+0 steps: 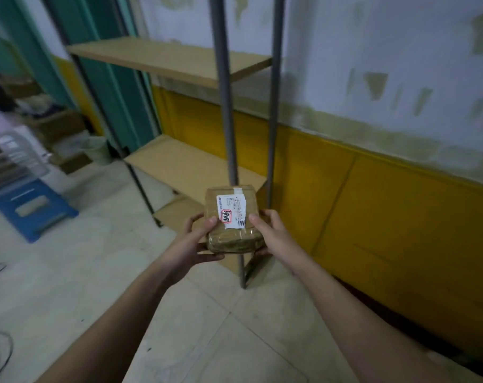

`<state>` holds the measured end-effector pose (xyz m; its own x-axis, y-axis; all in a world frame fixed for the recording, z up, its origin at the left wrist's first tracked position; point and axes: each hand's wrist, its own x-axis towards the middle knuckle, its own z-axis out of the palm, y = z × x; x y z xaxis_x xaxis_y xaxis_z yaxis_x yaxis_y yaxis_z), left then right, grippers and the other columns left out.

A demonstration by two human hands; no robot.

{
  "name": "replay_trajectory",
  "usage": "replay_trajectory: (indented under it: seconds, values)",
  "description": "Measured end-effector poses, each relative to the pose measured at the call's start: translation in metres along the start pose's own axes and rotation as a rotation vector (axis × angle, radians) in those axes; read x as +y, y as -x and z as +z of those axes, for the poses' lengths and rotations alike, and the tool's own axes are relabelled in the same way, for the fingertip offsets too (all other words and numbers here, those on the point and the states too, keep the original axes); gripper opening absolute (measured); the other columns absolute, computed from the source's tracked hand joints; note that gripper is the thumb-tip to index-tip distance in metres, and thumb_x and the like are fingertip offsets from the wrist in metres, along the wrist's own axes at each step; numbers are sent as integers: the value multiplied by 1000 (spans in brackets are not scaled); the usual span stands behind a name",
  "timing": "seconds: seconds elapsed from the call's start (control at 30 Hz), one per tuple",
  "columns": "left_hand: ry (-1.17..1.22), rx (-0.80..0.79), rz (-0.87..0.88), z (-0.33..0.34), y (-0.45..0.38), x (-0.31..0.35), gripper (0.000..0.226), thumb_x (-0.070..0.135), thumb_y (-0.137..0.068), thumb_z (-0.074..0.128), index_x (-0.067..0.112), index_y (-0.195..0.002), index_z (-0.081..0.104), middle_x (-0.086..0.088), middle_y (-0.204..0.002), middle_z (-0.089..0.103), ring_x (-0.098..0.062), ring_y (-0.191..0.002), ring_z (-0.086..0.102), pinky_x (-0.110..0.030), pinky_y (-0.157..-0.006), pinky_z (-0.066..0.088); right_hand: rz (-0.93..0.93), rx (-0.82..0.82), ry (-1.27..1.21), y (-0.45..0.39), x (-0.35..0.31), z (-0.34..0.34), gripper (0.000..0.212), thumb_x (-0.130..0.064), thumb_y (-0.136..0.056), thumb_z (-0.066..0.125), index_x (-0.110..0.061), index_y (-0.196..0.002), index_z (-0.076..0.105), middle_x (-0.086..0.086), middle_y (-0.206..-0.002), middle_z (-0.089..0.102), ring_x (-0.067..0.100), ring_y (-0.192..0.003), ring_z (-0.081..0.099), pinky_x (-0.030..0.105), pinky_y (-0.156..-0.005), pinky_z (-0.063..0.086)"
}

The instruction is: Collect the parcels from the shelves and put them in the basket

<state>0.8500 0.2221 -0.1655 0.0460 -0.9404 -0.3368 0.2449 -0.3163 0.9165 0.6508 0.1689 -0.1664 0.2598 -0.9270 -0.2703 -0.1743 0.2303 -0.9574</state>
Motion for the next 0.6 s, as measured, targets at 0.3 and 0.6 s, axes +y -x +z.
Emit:
replay_trajectory:
  seconds: [0.3,0.6]
  values:
    - [130,214,41,-206,37,22,65,43,-79,72,27,-137,46,-9,-125,66,-36,-99,73,-52,-84,59,-4,-236,90,-51,-40,212,41,-41,-99,56,-22,-133,43,-6,-105,68,10,-88,69,32,-63,62]
    - [210,390,69,-342,-19,52,66,45,-79,69,29,-139,44,-9,-127,65,-34,-100,72,-51,-86,59,-25,-397,101,-171,-62,349,39,-41,-98,58,-20,-129,49,5,-114,71,18,-91,73,31,-59,57]
